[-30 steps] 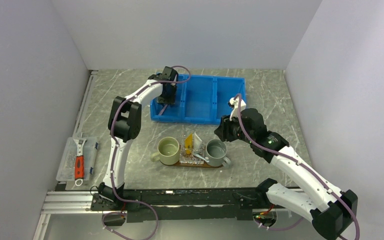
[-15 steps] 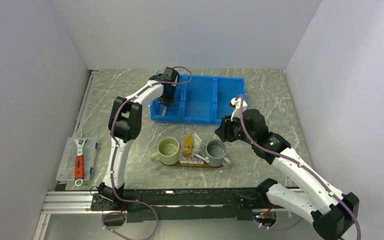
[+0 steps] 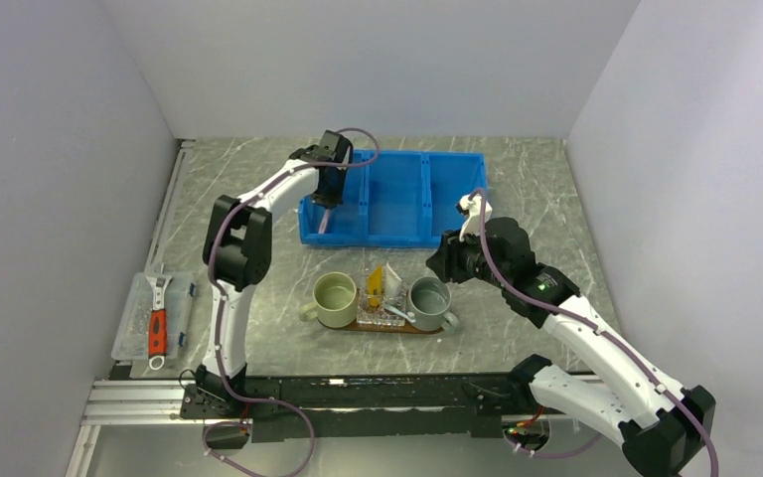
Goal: Prepare toiletry sets of a toothbrush and toothpaste on the tray
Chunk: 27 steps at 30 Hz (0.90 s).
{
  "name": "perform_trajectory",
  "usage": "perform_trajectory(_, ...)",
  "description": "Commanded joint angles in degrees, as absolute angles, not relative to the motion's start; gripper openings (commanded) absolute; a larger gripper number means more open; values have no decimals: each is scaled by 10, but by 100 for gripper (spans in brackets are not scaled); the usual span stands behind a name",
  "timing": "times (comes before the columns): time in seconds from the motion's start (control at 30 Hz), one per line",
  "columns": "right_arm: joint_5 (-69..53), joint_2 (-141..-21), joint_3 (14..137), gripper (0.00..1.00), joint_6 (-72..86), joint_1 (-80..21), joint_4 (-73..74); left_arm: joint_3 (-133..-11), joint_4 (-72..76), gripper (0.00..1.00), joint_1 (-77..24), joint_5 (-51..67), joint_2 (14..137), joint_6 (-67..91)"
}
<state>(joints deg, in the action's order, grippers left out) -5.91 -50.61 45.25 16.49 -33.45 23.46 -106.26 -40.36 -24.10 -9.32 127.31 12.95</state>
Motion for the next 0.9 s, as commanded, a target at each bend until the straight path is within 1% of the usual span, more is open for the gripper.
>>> perform_trajectory(0.0, -74, -492, 468, 42, 171, -333, 218, -1058, -390, 0, -245, -86, 1179, 137)
perform_trajectory(0.23, -99, -494, 494, 42, 186, -333, 213, -1034, -368, 0, -245, -50, 1093, 175)
perform_trajectory(0.53, -166, -509, 537, 42, 213, -334, 188, -950, -318, 0, -245, 27, 966, 251)
perform_trajectory(0.73, -214, -540, 573, 43, 229, -337, 163, -887, -289, 0, -245, 85, 892, 300)
perform_trajectory(0.87, -207, -568, 601, 45, 233, -357, 147, -878, -304, 0, -244, 116, 855, 313)
